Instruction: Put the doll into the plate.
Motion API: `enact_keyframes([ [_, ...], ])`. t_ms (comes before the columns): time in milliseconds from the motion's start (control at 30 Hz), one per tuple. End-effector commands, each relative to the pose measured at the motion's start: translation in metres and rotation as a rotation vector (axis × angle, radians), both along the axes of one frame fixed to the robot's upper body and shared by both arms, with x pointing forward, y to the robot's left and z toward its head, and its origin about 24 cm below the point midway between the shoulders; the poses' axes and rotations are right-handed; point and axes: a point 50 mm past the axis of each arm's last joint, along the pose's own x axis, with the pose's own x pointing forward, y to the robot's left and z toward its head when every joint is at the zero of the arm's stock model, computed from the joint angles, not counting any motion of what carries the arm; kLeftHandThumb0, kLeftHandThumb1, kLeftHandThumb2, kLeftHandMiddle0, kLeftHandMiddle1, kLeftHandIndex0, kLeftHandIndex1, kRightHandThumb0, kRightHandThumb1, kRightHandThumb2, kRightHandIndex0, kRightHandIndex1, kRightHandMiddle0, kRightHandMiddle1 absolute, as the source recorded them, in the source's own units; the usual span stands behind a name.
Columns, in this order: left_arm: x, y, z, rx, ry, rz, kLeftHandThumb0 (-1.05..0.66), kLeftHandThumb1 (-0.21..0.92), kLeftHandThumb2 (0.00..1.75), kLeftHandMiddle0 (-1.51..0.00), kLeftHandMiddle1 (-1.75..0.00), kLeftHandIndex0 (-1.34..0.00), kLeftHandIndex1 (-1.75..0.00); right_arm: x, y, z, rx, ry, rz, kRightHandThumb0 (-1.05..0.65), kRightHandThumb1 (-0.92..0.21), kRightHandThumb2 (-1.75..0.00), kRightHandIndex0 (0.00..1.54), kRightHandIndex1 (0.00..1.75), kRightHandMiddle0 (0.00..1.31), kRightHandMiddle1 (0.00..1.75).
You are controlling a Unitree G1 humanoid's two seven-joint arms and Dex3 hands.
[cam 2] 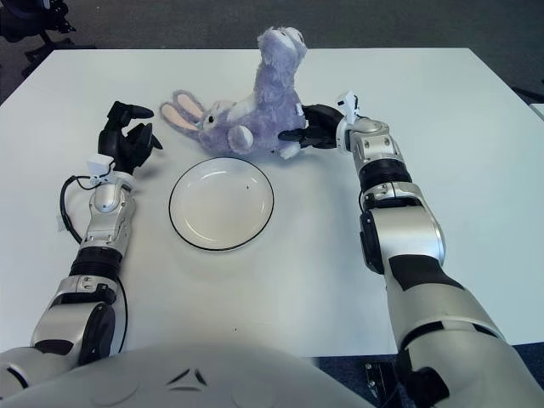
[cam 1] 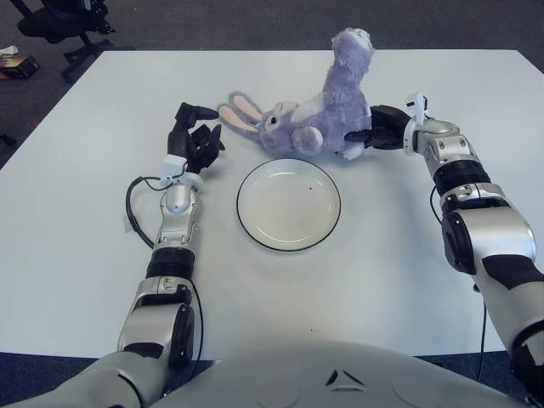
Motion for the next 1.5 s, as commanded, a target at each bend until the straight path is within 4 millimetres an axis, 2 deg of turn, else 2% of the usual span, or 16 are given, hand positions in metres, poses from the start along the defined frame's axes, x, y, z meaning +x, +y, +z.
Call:
enact_keyframes([
  [0, -0.018, -0.002, -0.037, -0.027, 0.125, -0.002, -0.35, 0.92, 0.33, -0.85, -1.75, -0.40, -1.54, 0.003, 0.004, 0.008, -0.001, -0.029, 0.024, -0.10, -0.85, 0.00, 0.94, 1.75, 0.74, 1.75],
  [100, -0.018, -0.003, -0.036, -0.021, 0.110, -0.030, -0.35, 0.92, 0.34, -0.79, -1.71, -0.39, -1.55, 0.002, 0.005, 0.008, 0.001, -0.029, 0.025, -0.10, -0.86, -0.01, 0.94, 1.75, 0.74, 1.75],
  [300, -0.018, -0.005, -0.032, 0.085, 0.056, -0.081, -0.35, 0.92, 0.35, -0.73, -1.36, -0.38, -1.55, 0.002, 0.006, 0.007, 0.001, -0.029, 0.026, -0.10, -0.86, -0.01, 0.95, 1.75, 0.75, 1.75],
  [333, -0.018, -0.006, -0.030, 0.131, 0.038, -0.093, -0.23, 0.92, 0.32, -0.67, -1.32, -0.35, -1.55, 0.002, 0.006, 0.007, 0.001, -0.029, 0.026, -0.10, -0.86, -0.01, 0.95, 1.75, 0.75, 1.75],
  [433, -0.017, -0.006, -0.023, 0.344, -0.010, -0.087, -0.08, 0.92, 0.33, -0.56, -1.33, -0.26, -1.57, 0.002, 0.006, 0.006, 0.003, -0.028, 0.025, -0.10, -0.86, -0.01, 0.95, 1.75, 0.75, 1.75],
  [467, -0.017, -0.005, -0.021, 0.390, -0.020, -0.082, -0.13, 0.92, 0.35, -0.53, -1.20, -0.27, -1.58, 0.002, 0.006, 0.006, 0.003, -0.028, 0.025, -0.11, -0.86, -0.01, 0.95, 1.75, 0.75, 1.75],
  [500, -0.017, -0.005, -0.021, 0.413, -0.025, -0.079, -0.21, 0.92, 0.37, -0.54, -0.91, -0.28, -1.60, 0.002, 0.006, 0.006, 0.003, -0.027, 0.025, -0.11, -0.86, -0.01, 0.95, 1.75, 0.75, 1.75],
  [533, -0.017, -0.005, -0.021, 0.426, -0.029, -0.075, -0.24, 0.92, 0.38, -0.56, -0.78, -0.28, -1.61, 0.002, 0.006, 0.006, 0.004, -0.027, 0.025, -0.11, -0.86, -0.01, 0.95, 1.75, 0.75, 1.75],
  [567, -0.017, -0.005, -0.021, 0.430, -0.031, -0.073, -0.29, 0.92, 0.39, -0.61, -0.50, -0.29, -1.62, 0.002, 0.006, 0.006, 0.004, -0.027, 0.025, -0.11, -0.86, -0.01, 0.95, 1.75, 0.75, 1.75],
  [600, -0.014, -0.004, -0.016, 0.500, -0.056, -0.070, -0.31, 0.92, 0.40, -0.62, -0.44, -0.29, -1.62, 0.002, 0.006, 0.005, 0.004, -0.027, 0.025, -0.11, -0.86, -0.01, 0.95, 1.75, 0.75, 1.75],
  [667, -0.011, -0.004, -0.007, 0.606, -0.103, -0.066, -0.43, 0.92, 0.27, -0.49, -0.19, -0.26, -0.91, 0.002, 0.006, 0.005, 0.005, -0.026, 0.024, -0.11, -0.86, -0.01, 0.96, 1.75, 0.75, 1.75],
  [733, -0.005, -0.006, 0.004, 0.662, -0.143, -0.079, -0.50, 0.92, 0.20, -0.42, -0.10, -0.29, -0.58, 0.002, 0.006, 0.004, 0.005, -0.025, 0.023, -0.11, -0.86, -0.01, 0.96, 1.75, 0.75, 1.75],
  [800, -0.002, -0.008, 0.011, 0.699, -0.165, -0.093, -0.55, 0.92, 0.17, -0.36, -0.04, -0.32, -0.35, 0.002, 0.006, 0.004, 0.006, -0.025, 0.023, -0.11, -0.86, -0.01, 0.96, 1.75, 0.75, 1.75],
  [900, -0.001, -0.012, 0.026, 0.775, -0.191, -0.125, -0.60, 0.92, 0.16, -0.32, -0.01, -0.33, -0.23, 0.002, 0.005, 0.004, 0.005, -0.024, 0.021, -0.11, -0.86, -0.01, 0.96, 1.75, 0.75, 1.75],
  [1200, -0.001, -0.029, 0.074, 0.930, -0.164, -0.179, -0.72, 0.92, 0.17, -0.27, 0.00, -0.28, -0.14, 0.002, 0.006, 0.003, 0.000, -0.022, 0.008, -0.12, -0.87, -0.01, 0.96, 1.75, 0.75, 1.75],
  [1467, 0.006, -0.039, 0.096, 0.998, -0.160, -0.249, -0.78, 0.92, 0.15, -0.28, -0.01, -0.28, -0.12, 0.003, 0.005, 0.002, -0.024, -0.022, -0.011, -0.11, -0.87, -0.01, 0.96, 1.75, 0.76, 1.75],
])
